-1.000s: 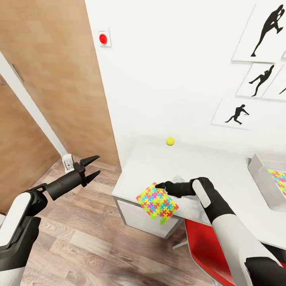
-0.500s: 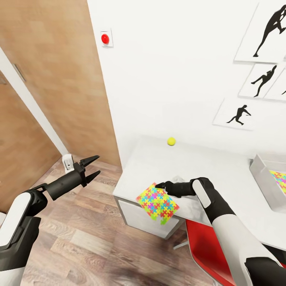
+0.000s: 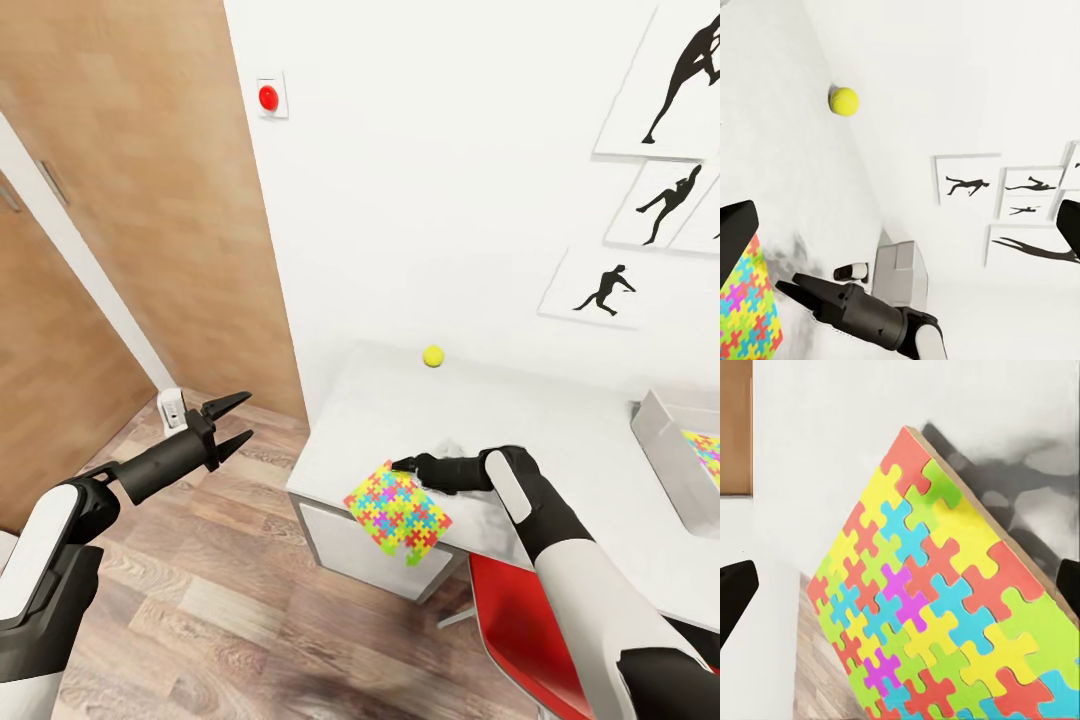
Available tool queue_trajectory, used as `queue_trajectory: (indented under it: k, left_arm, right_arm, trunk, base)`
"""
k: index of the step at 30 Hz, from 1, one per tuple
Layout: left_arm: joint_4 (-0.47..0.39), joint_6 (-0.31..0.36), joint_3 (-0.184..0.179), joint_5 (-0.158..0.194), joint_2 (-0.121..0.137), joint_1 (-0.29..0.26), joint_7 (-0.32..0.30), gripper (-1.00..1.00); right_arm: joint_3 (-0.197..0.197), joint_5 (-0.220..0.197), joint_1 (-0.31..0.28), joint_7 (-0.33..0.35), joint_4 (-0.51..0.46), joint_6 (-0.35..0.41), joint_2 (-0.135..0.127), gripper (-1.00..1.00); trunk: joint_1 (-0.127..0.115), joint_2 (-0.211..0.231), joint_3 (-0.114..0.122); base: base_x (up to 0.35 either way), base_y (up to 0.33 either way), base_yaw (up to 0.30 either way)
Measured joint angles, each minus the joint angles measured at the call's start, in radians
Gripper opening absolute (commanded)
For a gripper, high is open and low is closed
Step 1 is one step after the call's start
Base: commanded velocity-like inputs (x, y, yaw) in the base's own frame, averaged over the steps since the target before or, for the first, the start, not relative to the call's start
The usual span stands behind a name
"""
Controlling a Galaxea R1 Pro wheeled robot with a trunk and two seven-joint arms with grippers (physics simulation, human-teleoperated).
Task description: Put all the toys in the child's room - the three board games (two on the bed and one on the table), the two jigsaw puzzles on the table, and the tennis ball on the table - inside the toy box on the table in the child's room.
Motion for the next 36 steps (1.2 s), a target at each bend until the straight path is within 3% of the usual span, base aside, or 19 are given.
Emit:
queue_trajectory:
  k: [4,6,7,9,11,12,14,15,17,20,21,23,25,29,32,33,34,36]
  left_arm:
    - [0.016,0.005,0.009,0.0,0.002,0.011,-0.003,1.0]
    - [0.018,0.008,0.012,-0.001,0.004,0.034,-0.01,1.0]
    - [0.018,0.009,0.014,-0.006,0.006,0.073,-0.025,1.0]
    - [0.014,0.008,0.014,-0.013,0.006,0.11,-0.045,1.0]
    - [0.004,0.006,0.017,-0.082,0.007,0.187,-0.139,1.0]
    - [0.0,0.003,0.019,-0.137,0.007,0.234,-0.222,1.0]
    - [-0.001,-0.02,0.025,-0.286,0.007,0.331,-0.475,1.0]
    - [0.001,-0.038,0.029,-0.33,0.006,0.358,-0.55,1.0]
    - [0.041,-0.143,0.038,-0.499,-0.001,0.449,-0.79,1.0]
    - [0.143,-0.236,0.038,-0.581,-0.006,0.492,-0.93,1.0]
    - [0.279,-0.325,0.036,-0.625,-0.011,0.51,-1.051,1.0]
    - [0.443,-0.406,0.026,-0.655,-0.024,0.503,-1.131,1.0]
    - [0.559,-0.472,0.005,-0.687,-0.043,0.476,-1.169,1.0]
    - [0.693,-0.55,-0.016,-0.743,-0.078,0.428,-1.191,1.0]
    - [0.826,-0.595,-0.032,-0.795,-0.106,0.351,-1.198,1.0]
    - [0.882,-0.612,-0.042,-0.831,-0.119,0.316,-1.2,1.0]
    - [0.938,-0.635,-0.051,-0.876,-0.135,0.278,-1.201,1.0]
    - [0.968,-0.652,-0.055,-0.902,-0.146,0.254,-1.202,1.0]
  right_arm:
    - [0.003,0.01,0.001,0.002,-0.051,-0.161,-0.025,1.0]
    - [0.003,0.014,0.009,0.002,-0.141,-0.22,-0.074,1.0]
    - [0.001,0.013,0.025,0.002,-0.243,-0.248,-0.139,1.0]
    - [-0.001,0.015,0.046,0.002,-0.318,-0.261,-0.187,1.0]
    - [-0.004,0.013,0.102,0.001,-0.488,-0.272,-0.242,1.0]
    - [-0.006,0.014,0.118,0.0,-0.533,-0.273,-0.251,1.0]
    - [-0.045,0.015,0.191,-0.002,-0.683,-0.26,-0.271,1.0]
    - [-0.065,0.013,0.208,-0.004,-0.708,-0.252,-0.274,1.0]
    - [-0.134,0.012,0.243,-0.005,-0.763,-0.198,-0.281,1.0]
    - [-0.163,0.01,0.252,-0.006,-0.782,-0.157,-0.284,1.0]
    - [-0.177,0.009,0.255,-0.006,-0.791,-0.136,-0.286,1.0]
    - [-0.185,0.009,0.256,-0.007,-0.796,-0.124,-0.286,1.0]
    - [-0.189,0.008,0.257,-0.007,-0.799,-0.117,-0.286,1.0]
    - [-0.191,0.007,0.257,-0.004,-0.801,-0.11,-0.287,1.0]
    - [-0.193,0.006,0.253,0.001,-0.802,-0.101,-0.292,1.0]
    - [-0.193,0.006,0.251,0.004,-0.803,-0.089,-0.303,1.0]
    - [-0.193,0.005,0.249,0.021,-0.803,-0.059,-0.334,1.0]
    - [-0.197,0.003,0.248,0.078,-0.803,-0.036,-0.37,1.0]
  trunk:
    - [0.0,0.0,0.0]
    - [0.0,0.0,0.0]
    - [0.0,0.0,0.0]
    - [0.0,0.0,0.0]
    - [0.0,0.0,0.0]
    - [0.0,0.0,0.0]
    - [0.0,0.0,0.0]
    - [0.0,0.0,0.0]
    - [0.0,0.0,0.0]
    - [0.0,0.0,0.0]
    - [0.0,0.0,0.0]
    - [0.0,0.0,0.0]
    - [0.0,0.0,0.0]
    - [0.0,0.0,0.0]
    - [0.0,0.0,0.0]
    - [0.0,0.0,0.0]
    - [0.0,0.0,0.001]
    - [0.0,0.0,0.001]
  base:
    - [0.0,0.0,0.0]
    - [0.0,0.0,0.0]
    - [0.0,0.0,0.0]
    - [0.0,0.0,0.0]
    - [0.0,0.0,0.0]
    - [0.0,0.0,0.0]
    - [0.0,0.0,0.0]
    - [0.0,0.0,0.0]
    - [0.0,0.0,0.0]
    - [0.0,0.0,0.0]
    - [0.0,0.0,0.0]
    - [0.0,0.0,-0.046]
    - [0.0,0.0,-0.143]
    - [0.0,0.0,-0.201]
    - [0.0,0.0,-0.239]
    - [0.0,0.0,-0.253]
    - [0.0,0.0,-0.255]
    - [0.0,0.0,-0.258]
